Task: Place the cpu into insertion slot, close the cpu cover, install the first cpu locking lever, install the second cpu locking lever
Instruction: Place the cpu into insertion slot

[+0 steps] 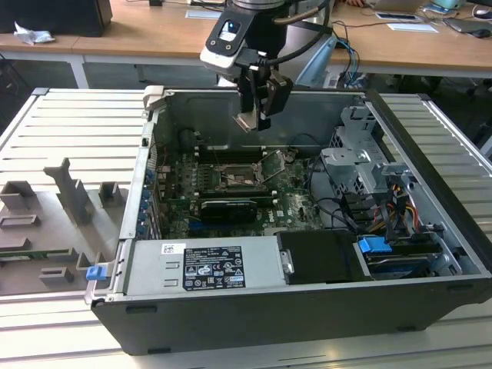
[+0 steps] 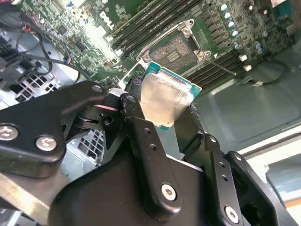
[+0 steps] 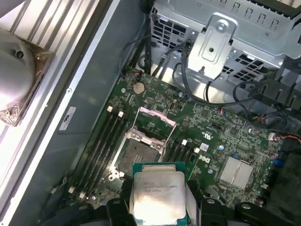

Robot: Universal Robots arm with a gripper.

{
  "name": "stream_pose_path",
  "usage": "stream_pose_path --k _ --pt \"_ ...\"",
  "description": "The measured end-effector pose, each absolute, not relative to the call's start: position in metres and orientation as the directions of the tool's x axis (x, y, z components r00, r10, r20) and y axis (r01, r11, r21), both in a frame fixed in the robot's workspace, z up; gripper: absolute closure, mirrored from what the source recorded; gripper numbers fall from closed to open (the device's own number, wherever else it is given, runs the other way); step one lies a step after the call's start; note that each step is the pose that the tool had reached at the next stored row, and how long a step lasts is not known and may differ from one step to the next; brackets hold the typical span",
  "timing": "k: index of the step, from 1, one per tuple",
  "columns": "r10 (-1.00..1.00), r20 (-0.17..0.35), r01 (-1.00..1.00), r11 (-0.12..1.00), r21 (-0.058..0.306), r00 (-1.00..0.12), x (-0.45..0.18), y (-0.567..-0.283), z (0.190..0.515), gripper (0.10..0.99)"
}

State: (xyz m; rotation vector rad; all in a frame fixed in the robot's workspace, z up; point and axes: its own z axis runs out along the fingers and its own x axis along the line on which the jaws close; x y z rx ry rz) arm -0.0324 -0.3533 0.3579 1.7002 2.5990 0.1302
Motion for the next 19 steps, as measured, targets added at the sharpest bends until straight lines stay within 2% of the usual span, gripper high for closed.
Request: stream_pose_path --k 19 --pt "0.931 0.019 0.929 0.361 0.085 -0.364 -0.032 -0.3533 0.3498 0.557"
